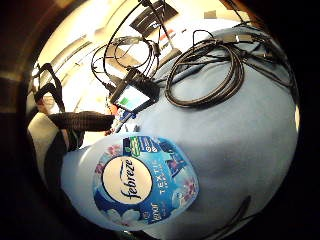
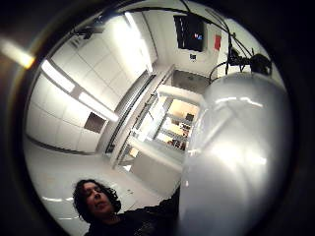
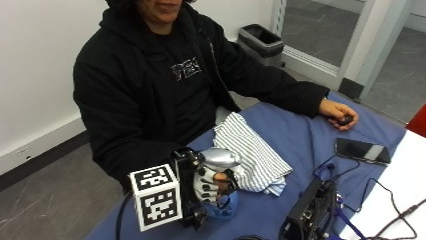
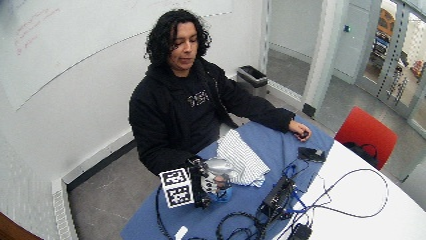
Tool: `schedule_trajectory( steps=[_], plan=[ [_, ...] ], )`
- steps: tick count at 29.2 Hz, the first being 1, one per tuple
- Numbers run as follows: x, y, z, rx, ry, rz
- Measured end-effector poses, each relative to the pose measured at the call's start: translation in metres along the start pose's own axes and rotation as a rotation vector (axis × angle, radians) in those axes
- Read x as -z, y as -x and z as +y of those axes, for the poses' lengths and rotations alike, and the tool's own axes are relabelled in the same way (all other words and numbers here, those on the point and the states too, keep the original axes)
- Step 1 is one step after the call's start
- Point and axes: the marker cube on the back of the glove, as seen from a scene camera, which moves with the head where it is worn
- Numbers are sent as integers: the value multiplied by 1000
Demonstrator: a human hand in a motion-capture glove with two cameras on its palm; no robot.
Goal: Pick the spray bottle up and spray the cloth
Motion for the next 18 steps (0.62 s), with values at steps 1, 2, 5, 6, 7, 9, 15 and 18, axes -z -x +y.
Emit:
schedule_trajectory(
  steps=[1, 2, 5, 6, 7, 9, 15, 18],
  plan=[
    [6, 0, 2, 3, 15, 7],
    [8, 0, 3, 9, 20, 11],
    [-6, 0, -1, 37, -26, 5],
    [-9, 0, -2, 44, -38, 6],
    [-6, -1, -1, 47, -36, 13],
    [7, -1, 5, 48, -9, 33],
    [15, -1, 8, 51, 32, 29],
    [16, 3, 7, 56, 84, -5]
  ],
)
